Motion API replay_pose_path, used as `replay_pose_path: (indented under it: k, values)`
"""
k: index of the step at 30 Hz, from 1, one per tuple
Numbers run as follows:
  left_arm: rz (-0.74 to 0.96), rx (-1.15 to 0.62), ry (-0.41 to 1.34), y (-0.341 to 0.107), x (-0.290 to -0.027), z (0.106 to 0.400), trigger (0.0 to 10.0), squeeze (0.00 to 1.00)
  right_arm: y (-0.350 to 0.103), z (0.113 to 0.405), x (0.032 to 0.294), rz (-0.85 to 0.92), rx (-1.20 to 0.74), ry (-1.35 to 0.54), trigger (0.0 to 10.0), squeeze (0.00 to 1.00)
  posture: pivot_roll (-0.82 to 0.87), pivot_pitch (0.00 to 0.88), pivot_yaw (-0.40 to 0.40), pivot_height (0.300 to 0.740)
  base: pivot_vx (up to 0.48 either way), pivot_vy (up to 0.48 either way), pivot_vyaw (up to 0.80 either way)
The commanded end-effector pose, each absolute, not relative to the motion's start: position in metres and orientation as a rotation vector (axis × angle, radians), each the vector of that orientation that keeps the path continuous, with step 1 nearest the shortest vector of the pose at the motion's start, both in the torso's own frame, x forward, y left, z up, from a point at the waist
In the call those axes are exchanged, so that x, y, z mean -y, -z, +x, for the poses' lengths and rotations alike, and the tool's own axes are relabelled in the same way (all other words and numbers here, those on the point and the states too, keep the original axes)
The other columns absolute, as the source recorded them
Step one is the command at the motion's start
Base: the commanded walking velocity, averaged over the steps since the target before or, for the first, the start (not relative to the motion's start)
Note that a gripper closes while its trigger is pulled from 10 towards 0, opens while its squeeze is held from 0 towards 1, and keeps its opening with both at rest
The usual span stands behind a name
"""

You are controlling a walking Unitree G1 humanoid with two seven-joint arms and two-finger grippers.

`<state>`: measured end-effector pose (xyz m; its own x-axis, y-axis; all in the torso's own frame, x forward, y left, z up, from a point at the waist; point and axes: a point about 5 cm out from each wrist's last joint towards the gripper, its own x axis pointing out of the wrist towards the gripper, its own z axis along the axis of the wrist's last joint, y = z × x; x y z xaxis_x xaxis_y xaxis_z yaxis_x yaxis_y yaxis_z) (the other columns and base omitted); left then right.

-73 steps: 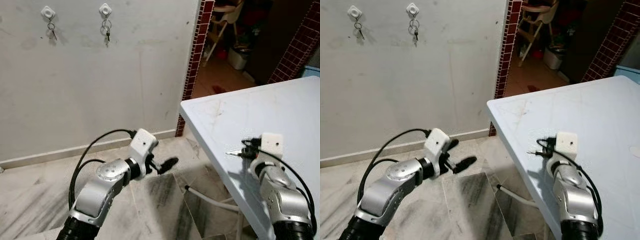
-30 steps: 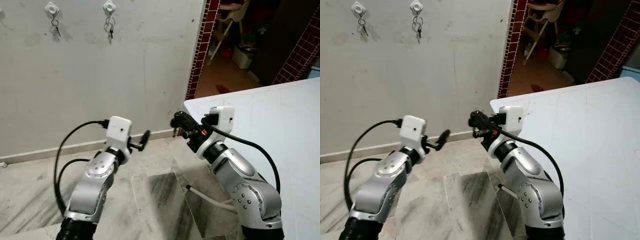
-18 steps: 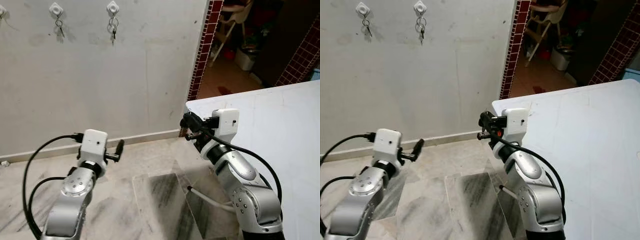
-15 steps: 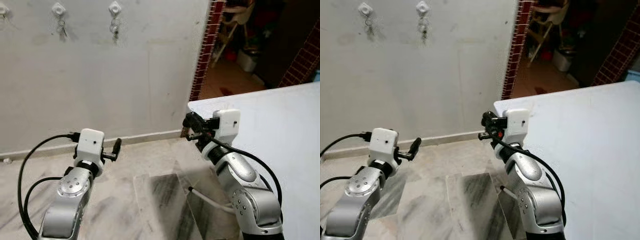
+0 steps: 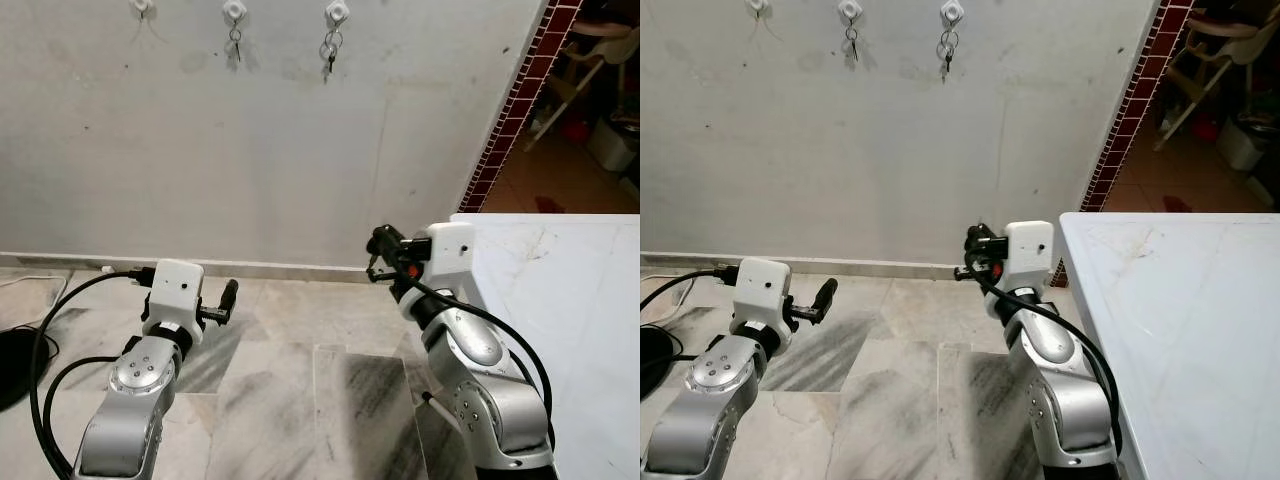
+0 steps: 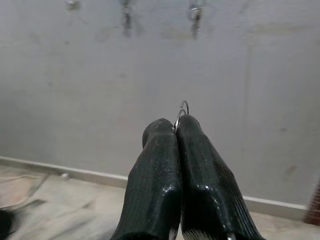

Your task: Hang keys on a hook

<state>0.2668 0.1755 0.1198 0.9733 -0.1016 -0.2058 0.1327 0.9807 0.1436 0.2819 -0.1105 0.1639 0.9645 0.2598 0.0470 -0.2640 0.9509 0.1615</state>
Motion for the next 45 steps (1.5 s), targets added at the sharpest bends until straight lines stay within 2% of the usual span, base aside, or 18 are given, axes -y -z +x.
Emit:
replay_pose_path:
  k: [1,34,45]
  values:
    - [0.148,-0.214,0.124,-0.119,-0.177,0.268,10.0,0.00,-0.162,0.282,0.110,0.168,0.023,-0.249,10.0,0.00,0.14,0.000,-0.013,0.740,0.000,0.480,0.00]
    - [0.075,-0.205,0.157,-0.124,-0.166,0.281,10.0,0.00,-0.164,0.289,0.125,0.140,0.039,-0.139,10.0,0.00,0.13,0.000,-0.020,0.740,0.000,0.480,0.00]
    - [0.028,-0.172,0.177,-0.130,-0.163,0.284,10.0,0.00,-0.164,0.290,0.125,0.137,0.040,-0.141,10.0,0.00,0.14,0.000,-0.020,0.740,0.000,0.000,0.00]
